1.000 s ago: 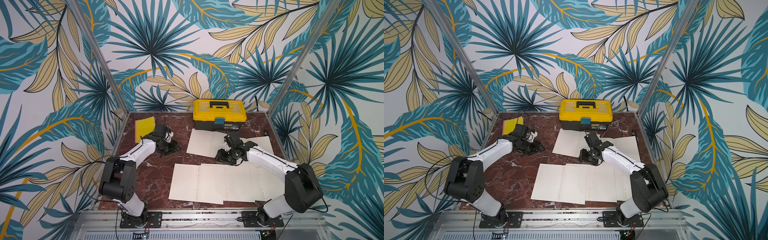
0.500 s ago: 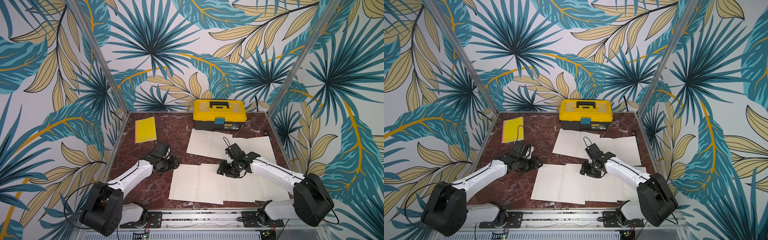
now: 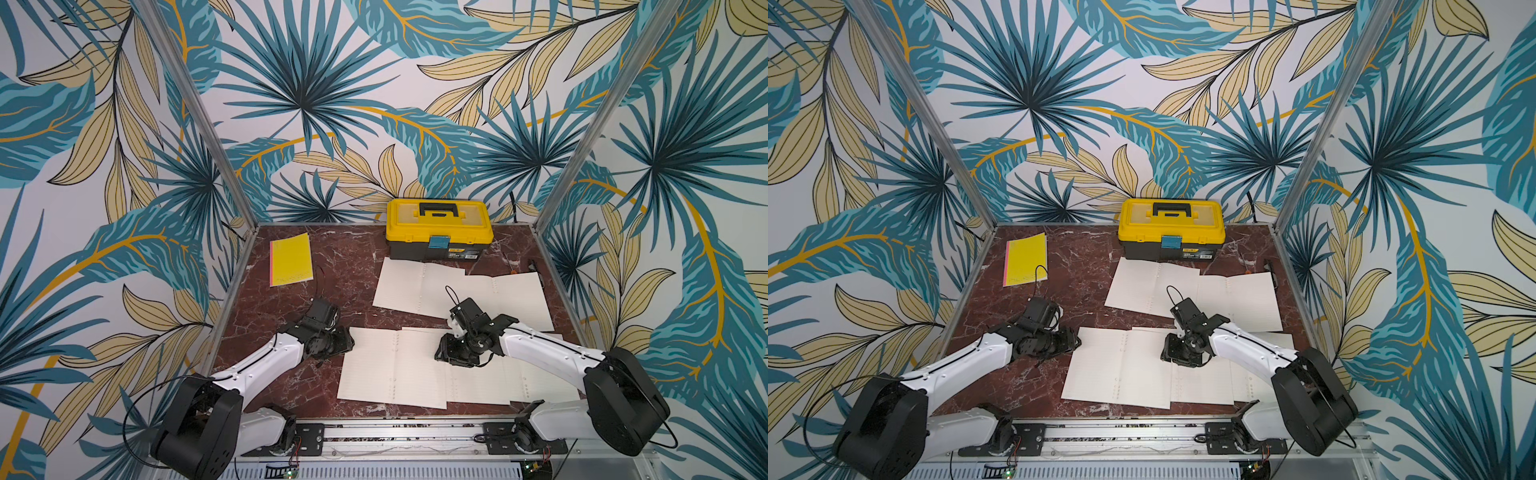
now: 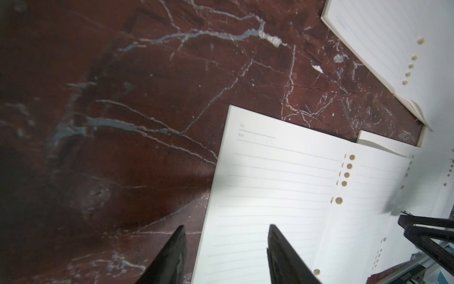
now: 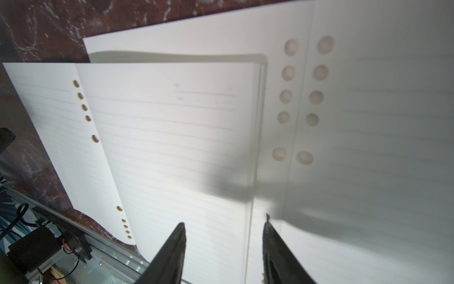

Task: Close the notebook
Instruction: Close the notebook at the center of the board.

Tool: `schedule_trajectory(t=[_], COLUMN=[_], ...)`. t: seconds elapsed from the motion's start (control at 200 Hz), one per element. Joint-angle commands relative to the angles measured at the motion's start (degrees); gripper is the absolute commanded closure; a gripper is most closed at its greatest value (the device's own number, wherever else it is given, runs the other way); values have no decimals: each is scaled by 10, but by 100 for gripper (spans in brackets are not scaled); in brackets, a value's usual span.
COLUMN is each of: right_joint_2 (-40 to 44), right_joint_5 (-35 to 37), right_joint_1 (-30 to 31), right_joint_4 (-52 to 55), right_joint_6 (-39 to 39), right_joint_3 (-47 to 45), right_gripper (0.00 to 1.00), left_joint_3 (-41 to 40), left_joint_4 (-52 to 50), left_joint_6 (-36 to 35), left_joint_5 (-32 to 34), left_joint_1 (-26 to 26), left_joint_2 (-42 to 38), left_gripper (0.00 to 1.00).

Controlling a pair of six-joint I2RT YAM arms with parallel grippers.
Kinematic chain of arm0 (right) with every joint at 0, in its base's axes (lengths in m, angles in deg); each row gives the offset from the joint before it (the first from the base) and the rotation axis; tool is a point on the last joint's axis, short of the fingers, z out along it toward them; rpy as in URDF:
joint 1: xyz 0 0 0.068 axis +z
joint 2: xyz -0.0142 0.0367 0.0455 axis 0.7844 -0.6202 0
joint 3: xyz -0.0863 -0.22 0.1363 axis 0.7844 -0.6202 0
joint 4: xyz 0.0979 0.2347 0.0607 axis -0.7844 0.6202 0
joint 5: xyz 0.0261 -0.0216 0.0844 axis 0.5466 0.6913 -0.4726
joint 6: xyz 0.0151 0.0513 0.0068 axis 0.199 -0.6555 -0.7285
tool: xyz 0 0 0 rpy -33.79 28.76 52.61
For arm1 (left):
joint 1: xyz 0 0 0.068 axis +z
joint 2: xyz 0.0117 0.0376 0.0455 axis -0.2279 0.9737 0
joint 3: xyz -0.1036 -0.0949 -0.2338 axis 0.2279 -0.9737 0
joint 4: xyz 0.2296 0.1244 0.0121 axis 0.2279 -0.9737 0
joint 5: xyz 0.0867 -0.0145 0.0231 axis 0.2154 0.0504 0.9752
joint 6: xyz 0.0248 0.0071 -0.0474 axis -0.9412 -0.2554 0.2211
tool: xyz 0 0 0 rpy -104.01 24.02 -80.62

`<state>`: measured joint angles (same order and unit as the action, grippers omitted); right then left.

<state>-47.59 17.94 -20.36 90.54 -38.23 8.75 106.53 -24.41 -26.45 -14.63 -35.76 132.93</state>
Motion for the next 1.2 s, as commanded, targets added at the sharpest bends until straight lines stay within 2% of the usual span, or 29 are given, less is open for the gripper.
schedule_trajectory(t=[0.0, 0.506, 1.192], right_joint_2=[-1, -22, -59], right_joint_5=[-7, -5, -14], right_joint_1=[5, 17, 41], right_joint_4=[-16, -38, -81], right_joint_6=[-6, -20, -39], right_joint_3=[-12, -29, -27], right_gripper=[50, 54, 56], left_joint_3=[-15, -47, -60], left_joint_4=[11, -3, -20], left_joint_6=[4, 7, -3], left_joint_5=[5, -3, -20], left_joint_1=[-3, -6, -13], left_joint_2=[-11, -39, -30], left_gripper=[46, 46, 46])
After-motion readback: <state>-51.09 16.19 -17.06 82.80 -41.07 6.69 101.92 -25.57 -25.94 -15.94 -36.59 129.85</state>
